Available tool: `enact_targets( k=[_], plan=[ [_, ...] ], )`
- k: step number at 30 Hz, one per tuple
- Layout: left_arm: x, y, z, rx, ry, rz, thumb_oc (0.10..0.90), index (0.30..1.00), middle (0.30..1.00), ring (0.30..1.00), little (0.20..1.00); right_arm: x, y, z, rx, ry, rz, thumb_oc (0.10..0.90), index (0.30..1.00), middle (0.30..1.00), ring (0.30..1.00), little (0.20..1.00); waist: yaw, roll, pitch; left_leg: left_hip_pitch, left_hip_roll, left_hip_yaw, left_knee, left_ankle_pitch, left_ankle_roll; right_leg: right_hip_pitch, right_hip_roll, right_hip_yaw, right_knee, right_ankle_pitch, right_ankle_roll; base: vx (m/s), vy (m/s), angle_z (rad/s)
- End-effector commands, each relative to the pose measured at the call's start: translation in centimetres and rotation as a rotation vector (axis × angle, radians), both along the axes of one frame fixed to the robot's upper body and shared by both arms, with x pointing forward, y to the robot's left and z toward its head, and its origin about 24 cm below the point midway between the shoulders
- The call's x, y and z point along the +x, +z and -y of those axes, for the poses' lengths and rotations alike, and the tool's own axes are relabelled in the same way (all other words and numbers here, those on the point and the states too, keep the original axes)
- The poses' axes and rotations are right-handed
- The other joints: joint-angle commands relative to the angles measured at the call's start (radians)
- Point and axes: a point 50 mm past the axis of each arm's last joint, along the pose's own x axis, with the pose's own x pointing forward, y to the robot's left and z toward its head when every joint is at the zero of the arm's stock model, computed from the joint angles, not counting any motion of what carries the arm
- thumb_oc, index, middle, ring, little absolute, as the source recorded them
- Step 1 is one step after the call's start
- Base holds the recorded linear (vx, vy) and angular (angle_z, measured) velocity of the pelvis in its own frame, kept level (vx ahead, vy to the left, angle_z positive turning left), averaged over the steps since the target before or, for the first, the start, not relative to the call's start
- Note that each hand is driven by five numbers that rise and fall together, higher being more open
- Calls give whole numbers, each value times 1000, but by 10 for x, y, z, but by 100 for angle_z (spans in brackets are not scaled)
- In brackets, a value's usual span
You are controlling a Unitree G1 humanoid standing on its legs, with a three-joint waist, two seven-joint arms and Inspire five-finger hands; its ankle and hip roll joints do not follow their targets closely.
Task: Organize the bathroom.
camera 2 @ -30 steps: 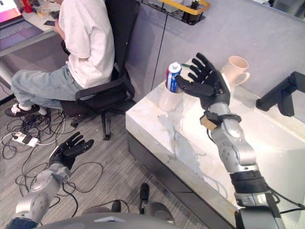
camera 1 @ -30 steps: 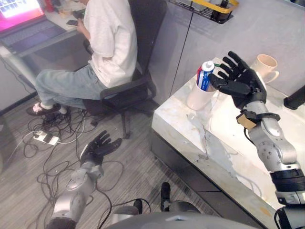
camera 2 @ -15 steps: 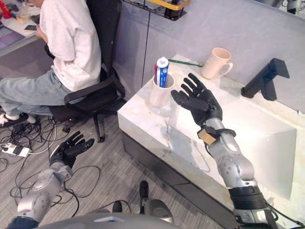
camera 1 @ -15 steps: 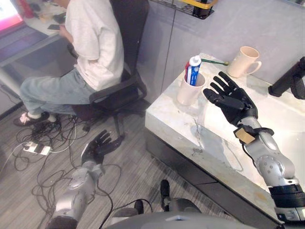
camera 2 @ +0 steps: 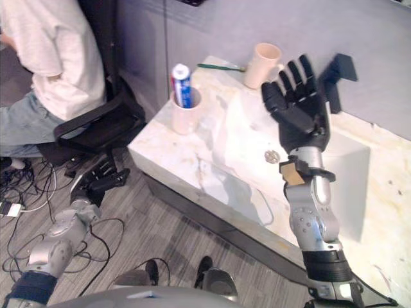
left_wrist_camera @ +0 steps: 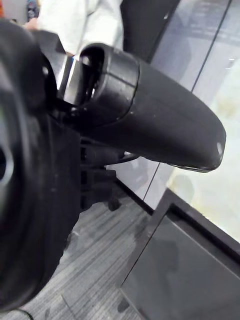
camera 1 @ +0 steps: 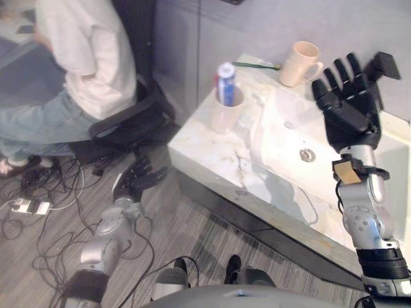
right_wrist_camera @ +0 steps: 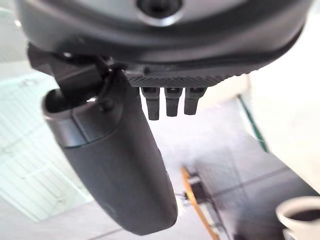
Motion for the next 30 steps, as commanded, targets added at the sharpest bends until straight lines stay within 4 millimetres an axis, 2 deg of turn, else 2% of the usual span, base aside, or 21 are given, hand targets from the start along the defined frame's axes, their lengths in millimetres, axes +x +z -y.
enact_targets(
  k=[1, 4, 6, 10, 11, 12, 15, 17, 18, 20, 21, 22, 24, 27, 28, 29, 30],
  plan=[
    [3, 19, -18, 80, 45, 136, 800, 900, 900, 900, 900, -44, 78, 25, -17, -234, 514, 800, 900, 900, 900, 900, -37, 6, -131, -92, -43, 36, -236, 162, -5, 163, 69, 8, 7, -126, 117, -201, -161, -73],
    [-4, 2, -26, 124, 88, 77, 800, 900, 900, 900, 900, -63, 83, 39, -31, -359, 580, 800, 900, 900, 900, 900, -78, 12, -118, -96, -22, 29, -236, 187, -31, 151, 93, 63, -51, -119, 94, -209, -101, -57],
    [-10, -11, -32, 184, 151, 23, 800, 900, 900, 900, 900, -76, 91, 44, -32, -457, 647, 800, 900, 900, 900, 900, -105, 10, -101, -118, -19, 26, -226, 207, -54, 153, 113, 100, -124, -88, 75, -221, -91, -36],
    [-23, -28, -44, 146, 345, -32, 800, 900, 900, 900, 900, -94, 93, 50, -40, -724, 699, 800, 900, 900, 900, 900, -116, 17, -83, -145, -12, 5, -201, 232, -77, 124, 118, 114, -127, -62, 60, -188, -53, -25],
    [-29, -30, -49, 169, 413, -33, 800, 900, 900, 900, 900, -98, 90, 54, -46, -819, 683, 800, 900, 900, 900, 900, -117, 14, -77, -153, -17, -26, -176, 222, -81, 126, 112, 119, -127, -60, 55, -205, 6, -19],
    [-38, -32, -57, 200, 495, -22, 800, 900, 900, 900, 900, -101, 88, 61, -18, -888, 661, 800, 900, 900, 900, 900, -114, 6, -72, -155, -26, -73, -101, 170, -71, 115, 99, 128, -127, -53, 45, -243, 17, -22],
    [-51, -30, -71, 247, 653, 6, 800, 900, 900, 900, 900, -106, 78, 76, 11, -1080, 591, 800, 900, 900, 900, 900, -125, -19, -74, -144, -28, -87, 73, 77, -49, 87, 74, 137, -124, -30, 33, -214, 34, -35],
    [-58, -31, -78, 277, 743, 6, 800, 900, 900, 900, 900, -112, 71, 89, 23, -1218, 533, 800, 900, 900, 900, 900, -145, -32, -78, -121, -25, -90, 138, 29, -31, 69, 66, 146, -118, -21, 32, -147, 71, -22],
    [-63, -34, -82, 290, 793, -12, 800, 900, 900, 900, 900, -118, 65, 98, 58, -1301, 511, 800, 900, 900, 900, 900, -158, -31, -81, -97, -16, -101, 174, 5, -28, 63, 69, 156, -113, -26, 31, -165, 120, -3],
    [-71, -44, -86, 265, 861, -69, 800, 900, 900, 900, 900, -129, 53, 114, 82, -1469, 429, 800, 900, 900, 900, 900, -184, -26, -93, -58, -4, -112, 155, 0, -33, 38, 73, 160, -93, -31, 31, -116, 128, 3],
    [-75, -51, -85, 261, 880, -100, 800, 900, 900, 900, 900, -135, 46, 121, 108, -1524, 400, 800, 900, 900, 900, 900, -199, -19, -101, -26, 3, -114, 113, -11, -37, 27, 75, 152, -87, -33, 35, -99, 202, 10],
    [-79, -61, -83, 268, 900, -148, 800, 900, 900, 900, 900, -143, 30, 132, 107, -1652, 299, 800, 900, 900, 900, 900, -227, 0, -108, 26, -2, -108, 5, -25, -37, 11, 78, 152, -71, -37, 46, -102, 247, 14],
    [-82, -69, -81, 278, 904, -197, 800, 900, 900, 900, 900, -150, 15, 139, 131, -1729, 231, 800, 900, 900, 900, 900, -238, 11, -110, 51, -5, -105, -81, -7, -34, 6, 76, 146, -61, -41, 59, -83, 200, 12],
    [-92, -86, -80, 219, 973, -272, 800, 900, 900, 900, 900, -164, -27, 150, 89, -1907, 10, 800, 900, 900, 900, 900, -265, 24, -110, 86, -11, -97, -209, 37, -37, -24, 61, 137, -57, -22, 91, -130, 205, 9],
    [-94, -87, -81, 219, 980, -279, 800, 900, 900, 900, 900, -165, -33, 152, 83, -1919, -29, 800, 900, 900, 900, 900, -268, 26, -110, 89, -12, -96, -219, 40, -37, -26, 60, 137, -58, -20, 94, -118, 193, 4],
    [-99, -91, -81, 216, 991, -298, 800, 900, 900, 900, 900, -170, -51, 159, 65, -1926, -145, 800, 900, 900, 900, 900, -271, 30, -109, 90, -20, -100, -232, 42, -35, -30, 57, 136, -61, -13, 102, -93, 146, -6],
    [-100, -92, -81, 218, 997, -306, 800, 900, 900, 900, 900, -173, -59, 160, 61, -1926, -182, 800, 900, 900, 900, 900, -271, 31, -108, 89, -22, -102, -234, 41, -33, -32, 56, 136, -61, -10, 103, -100, 150, -8]
  ],
)
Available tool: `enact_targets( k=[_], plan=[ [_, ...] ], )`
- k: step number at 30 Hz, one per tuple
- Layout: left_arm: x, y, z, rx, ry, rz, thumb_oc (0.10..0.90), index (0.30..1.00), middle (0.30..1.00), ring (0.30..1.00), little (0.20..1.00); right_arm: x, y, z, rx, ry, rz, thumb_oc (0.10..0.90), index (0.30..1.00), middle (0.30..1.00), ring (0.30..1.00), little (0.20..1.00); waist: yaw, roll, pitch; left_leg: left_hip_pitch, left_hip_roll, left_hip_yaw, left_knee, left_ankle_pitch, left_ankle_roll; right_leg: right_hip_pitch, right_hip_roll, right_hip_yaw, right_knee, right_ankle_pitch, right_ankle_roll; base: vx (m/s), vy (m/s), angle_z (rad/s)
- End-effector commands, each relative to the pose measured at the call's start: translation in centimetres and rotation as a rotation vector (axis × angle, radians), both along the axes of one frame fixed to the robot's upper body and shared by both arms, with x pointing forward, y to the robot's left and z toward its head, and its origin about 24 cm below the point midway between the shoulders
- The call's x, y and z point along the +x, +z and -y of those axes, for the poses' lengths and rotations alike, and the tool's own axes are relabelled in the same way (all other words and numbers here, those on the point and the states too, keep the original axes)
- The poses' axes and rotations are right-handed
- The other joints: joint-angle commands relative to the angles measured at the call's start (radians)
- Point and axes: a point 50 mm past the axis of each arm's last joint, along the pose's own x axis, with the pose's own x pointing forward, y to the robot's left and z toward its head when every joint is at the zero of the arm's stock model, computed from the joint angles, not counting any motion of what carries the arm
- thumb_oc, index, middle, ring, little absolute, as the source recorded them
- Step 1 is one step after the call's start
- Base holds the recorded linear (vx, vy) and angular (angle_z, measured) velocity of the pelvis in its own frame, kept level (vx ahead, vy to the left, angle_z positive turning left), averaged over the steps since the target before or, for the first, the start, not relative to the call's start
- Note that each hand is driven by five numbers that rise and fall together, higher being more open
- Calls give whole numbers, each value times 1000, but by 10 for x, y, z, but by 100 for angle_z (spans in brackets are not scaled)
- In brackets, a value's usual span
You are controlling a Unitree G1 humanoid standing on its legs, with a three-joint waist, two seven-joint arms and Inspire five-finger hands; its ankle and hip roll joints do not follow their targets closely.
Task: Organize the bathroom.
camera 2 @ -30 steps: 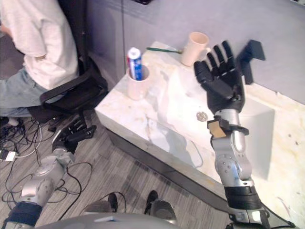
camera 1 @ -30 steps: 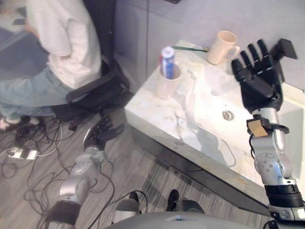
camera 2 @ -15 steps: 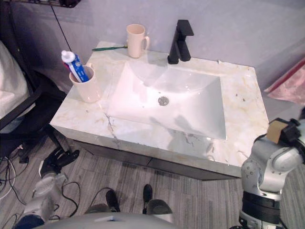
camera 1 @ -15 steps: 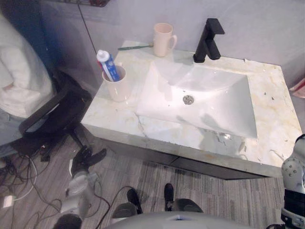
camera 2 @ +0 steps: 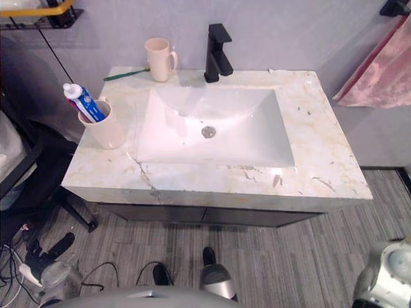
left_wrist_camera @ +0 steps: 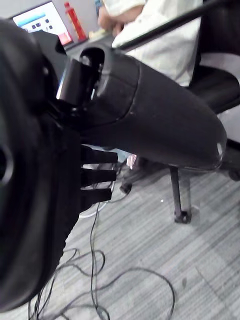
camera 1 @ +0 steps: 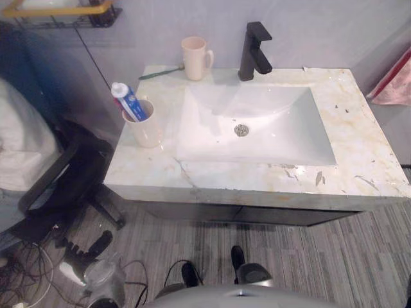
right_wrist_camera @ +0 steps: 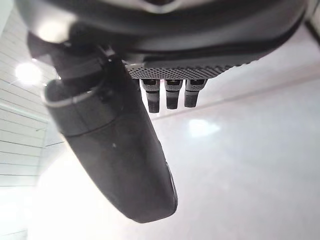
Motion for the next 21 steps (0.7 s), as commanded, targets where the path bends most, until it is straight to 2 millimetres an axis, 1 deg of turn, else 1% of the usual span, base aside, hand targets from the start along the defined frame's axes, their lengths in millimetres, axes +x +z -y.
enact_targets(
  k=[1, 2, 4, 5, 6, 7, 8, 9, 10, 11, 12, 13, 14, 15, 16, 18, 19, 20, 21],
  plan=[
    [17, 26, -33, 157, 59, 126, 800, 900, 900, 900, 900, 4, 9, 13, -110, 70, -105, 800, 900, 900, 900, 900, 19, -29, -50, 53, 35, -9, 4, -75, -44, -30, 49, -30, 63, -52, 41, -92, 129, -4],
    [16, 25, -34, 150, 66, 110, 800, 900, 900, 900, 900, 5, -15, 14, -18, 137, -254, 800, 900, 900, 900, 900, 22, -30, -48, 51, 26, -12, 3, -78, -38, -39, 41, -32, 69, -47, 48, -104, 133, -1],
    [16, 24, -35, 149, 71, 83, 800, 900, 900, 900, 900, 15, -42, 8, 115, 265, -360, 800, 900, 900, 900, 900, 27, -30, -40, 47, 18, -15, 3, -78, -27, -51, 34, -30, 79, -41, 54, -96, 100, -4],
    [16, 24, -35, 147, 69, 77, 800, 900, 900, 900, 900, 15, -50, 6, 147, 293, -399, 800, 900, 900, 900, 900, 30, -31, -39, 45, 15, -16, 3, -78, -25, -55, 32, -30, 81, -38, 55, -106, 88, -5],
    [16, 22, -35, 143, 66, 56, 800, 900, 900, 900, 900, 19, -74, -4, 228, 359, -580, 800, 900, 900, 900, 900, 38, -34, -36, 38, 7, -18, 3, -79, -16, -67, 23, -34, 83, -29, 61, -87, 68, -4],
    [16, 22, -35, 144, 65, 49, 800, 900, 900, 900, 900, 21, -79, -8, 243, 376, -619, 800, 900, 900, 900, 900, 40, -35, -35, 36, 5, -19, 3, -78, -14, -69, 20, -36, 82, -25, 62, -111, 86, 0],
    [14, 21, -35, 138, 59, 30, 800, 900, 900, 900, 900, 25, -100, -23, 337, 463, -715, 800, 900, 900, 900, 900, 47, -37, -30, 32, 0, -21, 3, -78, -7, -77, 13, -42, 80, -14, 68, -69, 51, 0],
    [12, 20, -35, 140, 57, 20, 800, 900, 900, 900, 900, 23, -108, -30, 354, 477, -750, 800, 900, 900, 900, 900, 52, -39, -31, 29, -4, -22, 3, -77, -4, -79, 10, -42, 77, -9, 71, -80, 56, 0],
    [10, 18, -34, 140, 44, -3, 800, 900, 900, 900, 900, 23, -119, -41, 364, 506, -833, 800, 900, 900, 900, 900, 58, -40, -30, 26, -7, -24, 3, -77, 0, -82, 7, -44, 74, -3, 75, -53, 35, 1],
    [8, 16, -33, 132, 31, -19, 800, 900, 900, 900, 900, 24, -126, -48, 371, 529, -884, 800, 900, 900, 900, 900, 63, -40, -29, 25, -9, -24, 3, -77, 3, -83, 4, -47, 73, 1, 77, -76, 53, 1],
    [0, 9, -30, 86, 42, -43, 800, 900, 900, 900, 900, 25, -140, -65, 402, 581, -954, 800, 900, 900, 900, 900, 73, -41, -26, 22, -13, -20, 3, -77, 11, -88, -5, -56, 70, 12, 83, -54, 40, 2],
    [-1, 8, -30, 82, 45, -45, 800, 900, 900, 900, 900, 24, -141, -66, 408, 585, -952, 800, 900, 900, 900, 900, 73, -41, -26, 22, -13, -20, 3, -77, 11, -88, -6, -56, 70, 13, 84, -52, 44, 2],
    [-5, 5, -29, 53, 54, -56, 800, 900, 900, 900, 900, 23, -147, -70, 452, 608, -943, 800, 900, 900, 900, 900, 77, -40, -27, 21, -15, -19, 3, -77, 13, -88, -9, -59, 68, 16, 86, -18, 30, 3],
    [-9, -1, -26, 31, 37, -75, 800, 900, 900, 900, 900, 18, -160, -77, 500, 632, -956, 800, 900, 900, 900, 900, 85, -39, -29, 21, -15, -18, 3, -78, 15, -83, -12, -65, 65, 16, 87, -20, 54, 4],
    [-10, -7, -20, 7, -7, -117, 800, 900, 900, 900, 900, 15, -176, -88, 560, 699, -1044, 800, 900, 900, 900, 900, 97, -35, -31, 22, -19, -19, 3, -80, 20, -77, -18, -73, 61, 19, 89, -8, 42, 4],
    [-10, -8, -18, -1, -20, -124, 800, 900, 900, 900, 900, 14, -181, -92, 578, 719, -1079, 800, 900, 900, 900, 900, 99, -34, -30, 23, -20, -19, 3, -81, 21, -75, -21, -75, 59, 21, 90, -9, 38, 4],
    [-12, -14, -12, -46, -54, -144, 800, 900, 900, 900, 900, 6, -197, -104, 705, 773, -1124, 800, 900, 900, 900, 900, 107, -31, -32, 26, -22, -19, 3, -82, 24, -71, -25, -82, 59, 23, 92, -15, 48, 4],
    [-14, -18, -8, -80, -75, -151, 800, 900, 900, 900, 900, -4, -209, -111, 825, 790, -1105, 800, 900, 900, 900, 900, 111, -30, -34, 25, -23, -18, 3, -82, 24, -70, -27, -85, 59, 22, 93, -11, 56, 10],
    [-15, -21, -4, -95, -110, -165, 800, 900, 900, 900, 900, -18, -221, -119, 968, 805, -1094, 800, 900, 900, 900, 900, 116, -29, -35, 26, -24, -18, 3, -82, 26, -69, -28, -85, 61, 22, 93, -4, 26, 7]
  ],
)
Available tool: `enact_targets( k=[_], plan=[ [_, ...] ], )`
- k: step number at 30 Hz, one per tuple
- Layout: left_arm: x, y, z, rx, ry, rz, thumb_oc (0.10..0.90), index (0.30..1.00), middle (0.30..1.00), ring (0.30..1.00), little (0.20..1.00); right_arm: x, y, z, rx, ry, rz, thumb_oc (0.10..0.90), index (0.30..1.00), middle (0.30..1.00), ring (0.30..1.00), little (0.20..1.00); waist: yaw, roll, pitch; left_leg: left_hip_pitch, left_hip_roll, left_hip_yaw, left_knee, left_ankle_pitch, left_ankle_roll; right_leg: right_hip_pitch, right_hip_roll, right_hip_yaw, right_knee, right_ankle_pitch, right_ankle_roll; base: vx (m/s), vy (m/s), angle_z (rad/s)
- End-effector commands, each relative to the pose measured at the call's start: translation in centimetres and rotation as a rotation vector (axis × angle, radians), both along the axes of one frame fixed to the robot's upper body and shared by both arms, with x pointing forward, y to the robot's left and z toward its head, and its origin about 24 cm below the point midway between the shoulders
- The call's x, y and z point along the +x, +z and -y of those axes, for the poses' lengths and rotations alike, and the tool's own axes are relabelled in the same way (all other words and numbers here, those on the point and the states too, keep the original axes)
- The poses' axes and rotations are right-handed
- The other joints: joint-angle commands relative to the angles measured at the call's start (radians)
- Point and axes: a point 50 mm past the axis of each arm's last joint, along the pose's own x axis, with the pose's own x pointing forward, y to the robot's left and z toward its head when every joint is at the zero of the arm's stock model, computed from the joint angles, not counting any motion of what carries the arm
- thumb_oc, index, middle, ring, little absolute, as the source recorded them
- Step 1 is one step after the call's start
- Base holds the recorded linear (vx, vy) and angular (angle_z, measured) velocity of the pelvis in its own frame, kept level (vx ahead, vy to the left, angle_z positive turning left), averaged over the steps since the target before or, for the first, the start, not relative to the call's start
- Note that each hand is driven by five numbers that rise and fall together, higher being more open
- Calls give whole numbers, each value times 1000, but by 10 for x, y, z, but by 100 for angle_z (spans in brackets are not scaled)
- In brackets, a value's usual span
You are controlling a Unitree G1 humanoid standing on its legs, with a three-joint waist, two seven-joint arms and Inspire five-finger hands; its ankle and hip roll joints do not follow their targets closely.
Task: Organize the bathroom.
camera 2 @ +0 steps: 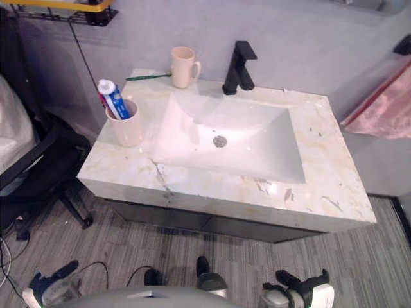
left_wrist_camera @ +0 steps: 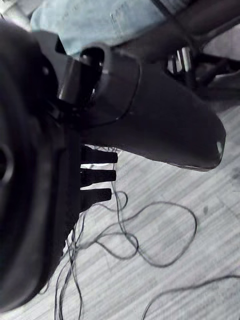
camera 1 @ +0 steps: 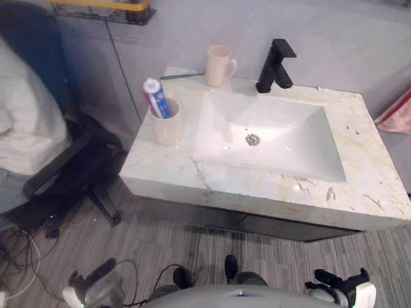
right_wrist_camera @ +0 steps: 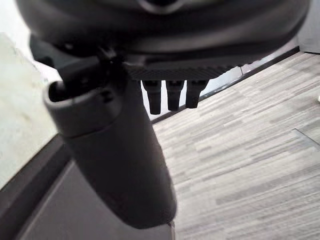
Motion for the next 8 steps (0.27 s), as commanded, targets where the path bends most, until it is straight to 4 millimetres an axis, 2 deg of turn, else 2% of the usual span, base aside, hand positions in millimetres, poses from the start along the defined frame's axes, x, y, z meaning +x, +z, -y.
enact_targets(
  k=[1, 2, 5, 8],
  plan=[
    [23, 6, -7, 10, -43, 72, 800, 900, 900, 900, 900, -4, -1, 20, 84, -101, 11, 800, 900, 900, 900, 900, 8, 42, 1, 24, -8, -13, 2, -70, 11, -74, -3, -67, 61, 19, 70, -6, 41, 17],
    [25, 3, -3, -9, -133, 36, 800, 900, 900, 900, 900, -23, -14, 9, 189, -146, -73, 800, 900, 900, 900, 900, 13, 47, 0, 28, -10, -11, 2, -70, 14, -71, -7, -68, 62, 19, 72, -2, 40, 15],
    [27, 0, 4, -21, -226, -6, 800, 900, 900, 900, 900, -48, -26, -10, 347, -220, -181, 800, 900, 900, 900, 900, 12, 56, -1, 35, -12, -9, 2, -70, 16, -68, -8, -64, 68, 20, 74, 3, 40, 7],
    [32, -3, 13, -44, -355, -51, 800, 900, 900, 900, 900, -50, -33, -28, 456, -111, -272, 800, 900, 900, 900, 900, 8, 63, 1, 38, -16, -8, 2, -71, 20, -67, -9, -56, 72, 18, 74, -11, 38, -5]
  ],
)
